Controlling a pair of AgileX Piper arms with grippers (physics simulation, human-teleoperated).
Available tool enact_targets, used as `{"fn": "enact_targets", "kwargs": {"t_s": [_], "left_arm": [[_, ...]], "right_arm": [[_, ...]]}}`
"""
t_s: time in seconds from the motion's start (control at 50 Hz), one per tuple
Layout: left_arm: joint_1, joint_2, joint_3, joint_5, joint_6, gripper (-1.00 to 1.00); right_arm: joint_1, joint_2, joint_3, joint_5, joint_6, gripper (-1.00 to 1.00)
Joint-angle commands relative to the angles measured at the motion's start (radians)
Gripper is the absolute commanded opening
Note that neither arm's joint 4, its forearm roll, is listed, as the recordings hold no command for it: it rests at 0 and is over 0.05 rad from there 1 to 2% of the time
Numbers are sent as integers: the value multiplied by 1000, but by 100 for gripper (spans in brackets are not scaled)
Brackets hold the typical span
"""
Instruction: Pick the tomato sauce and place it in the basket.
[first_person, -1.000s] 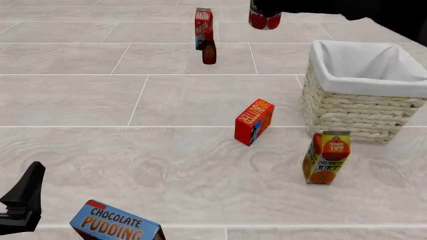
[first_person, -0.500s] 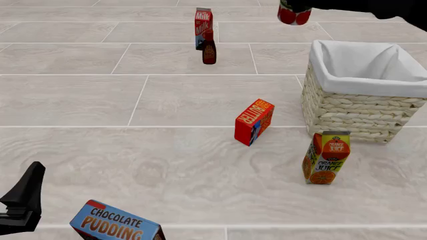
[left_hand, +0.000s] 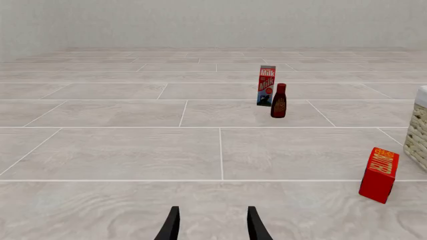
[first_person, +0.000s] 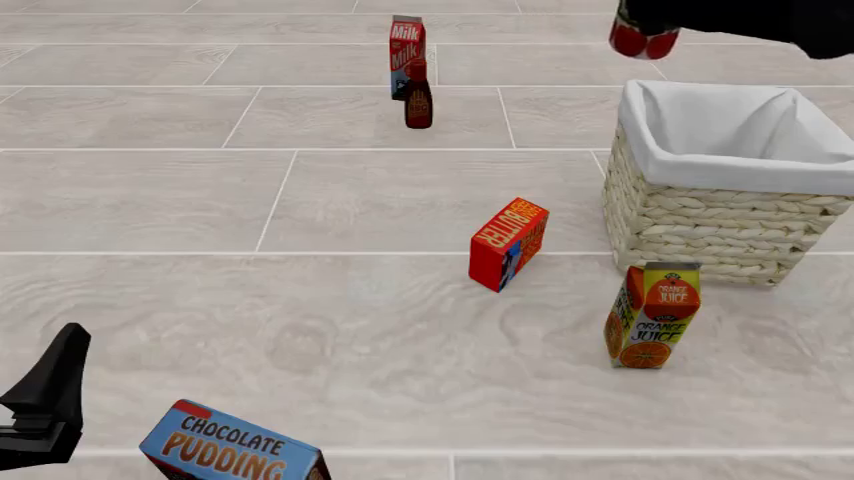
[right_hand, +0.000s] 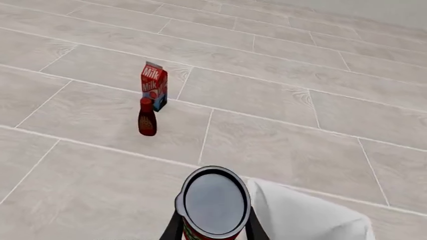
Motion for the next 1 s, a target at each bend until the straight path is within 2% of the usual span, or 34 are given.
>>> {"fn": "enact_targets", "kwargs": {"t_s": [0.02,0.5,1.0], "left_arm": [[0,0,0,0,0,100],[0,0,0,0,0,100],[0,0,0,0,0,100]], "right_arm": [[-45,-40,60,-30,27,-100],[-133,-73,100,-52,15,-100],[-209,-23,122,-77,-2,-100]]}}
